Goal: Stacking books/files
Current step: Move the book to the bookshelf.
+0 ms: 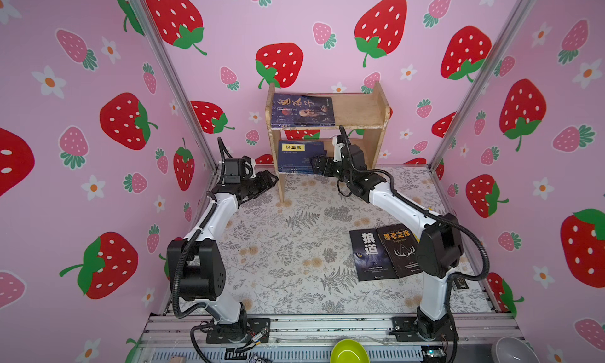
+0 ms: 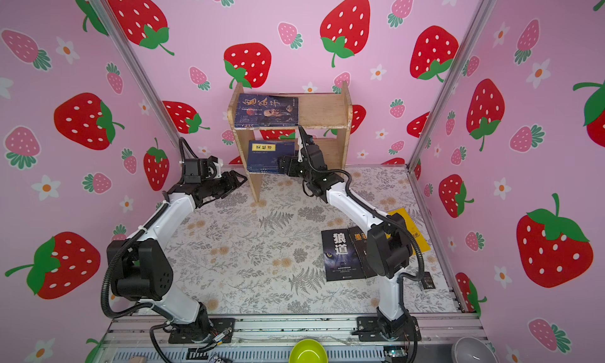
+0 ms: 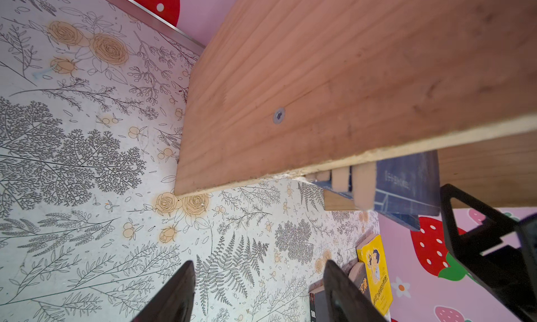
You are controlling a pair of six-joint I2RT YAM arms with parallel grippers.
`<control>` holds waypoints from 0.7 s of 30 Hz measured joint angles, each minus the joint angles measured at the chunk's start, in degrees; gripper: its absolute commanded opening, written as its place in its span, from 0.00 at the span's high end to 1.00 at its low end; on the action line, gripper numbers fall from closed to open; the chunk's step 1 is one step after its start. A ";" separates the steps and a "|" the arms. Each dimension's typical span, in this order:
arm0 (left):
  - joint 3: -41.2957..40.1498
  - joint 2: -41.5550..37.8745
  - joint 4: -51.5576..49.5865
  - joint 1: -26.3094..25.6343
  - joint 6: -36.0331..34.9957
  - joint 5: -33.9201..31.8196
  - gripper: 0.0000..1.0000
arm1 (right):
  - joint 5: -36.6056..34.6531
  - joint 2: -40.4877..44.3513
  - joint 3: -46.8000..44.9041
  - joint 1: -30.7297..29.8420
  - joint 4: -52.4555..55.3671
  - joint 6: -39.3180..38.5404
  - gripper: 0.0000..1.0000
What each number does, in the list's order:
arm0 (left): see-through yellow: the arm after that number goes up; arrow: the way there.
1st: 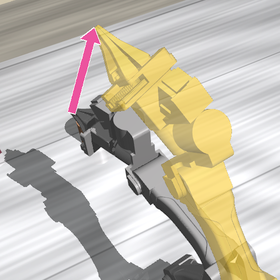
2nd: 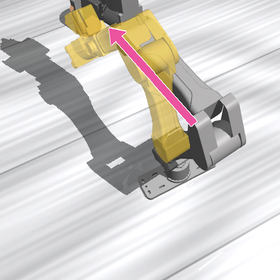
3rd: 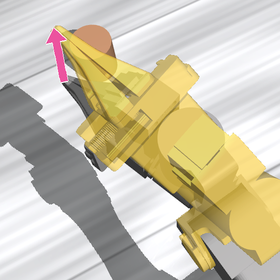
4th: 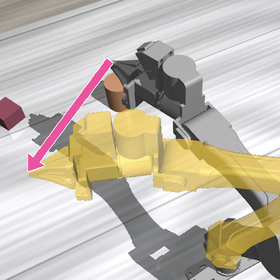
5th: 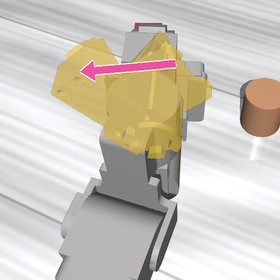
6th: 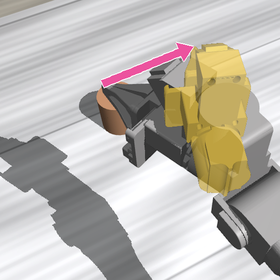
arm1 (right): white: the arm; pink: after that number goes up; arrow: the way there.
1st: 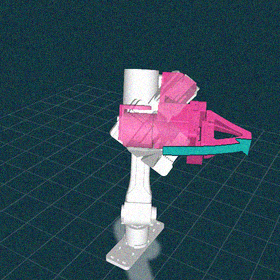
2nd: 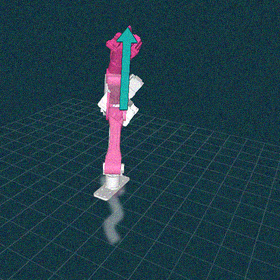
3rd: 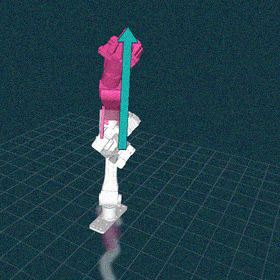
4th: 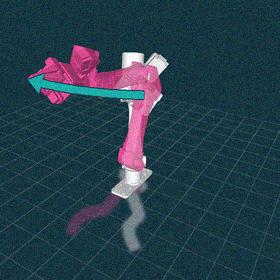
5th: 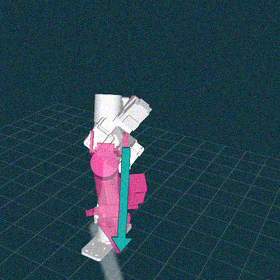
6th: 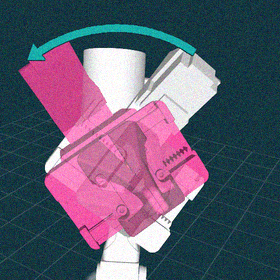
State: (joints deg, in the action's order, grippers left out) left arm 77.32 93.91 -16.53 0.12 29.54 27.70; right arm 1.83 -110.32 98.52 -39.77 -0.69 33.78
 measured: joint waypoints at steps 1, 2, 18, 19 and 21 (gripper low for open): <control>0.00 0.00 0.02 0.00 0.00 0.00 0.29 | 0.11 0.52 -0.94 0.02 -0.31 -1.05 0.04; 0.00 0.00 0.00 0.00 0.00 0.00 0.29 | 0.17 0.96 -1.99 0.02 -0.57 -2.32 0.04; 1.33 1.33 -0.42 0.00 -0.28 -0.07 0.30 | 1.57 1.33 -7.72 0.00 -0.44 -13.11 0.14; 1.46 1.57 -0.42 0.00 -0.26 -0.07 0.30 | 1.53 1.27 -7.48 0.00 -0.26 -13.29 0.15; 1.49 1.97 -0.48 0.00 -0.26 -0.09 0.30 | 1.33 0.63 -6.01 0.00 0.13 -13.88 0.17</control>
State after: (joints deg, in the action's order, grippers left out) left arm 78.81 95.88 -17.02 0.12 29.28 27.62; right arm 3.16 -109.69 92.51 -39.77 -0.56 19.90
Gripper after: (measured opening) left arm 0.701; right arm 0.848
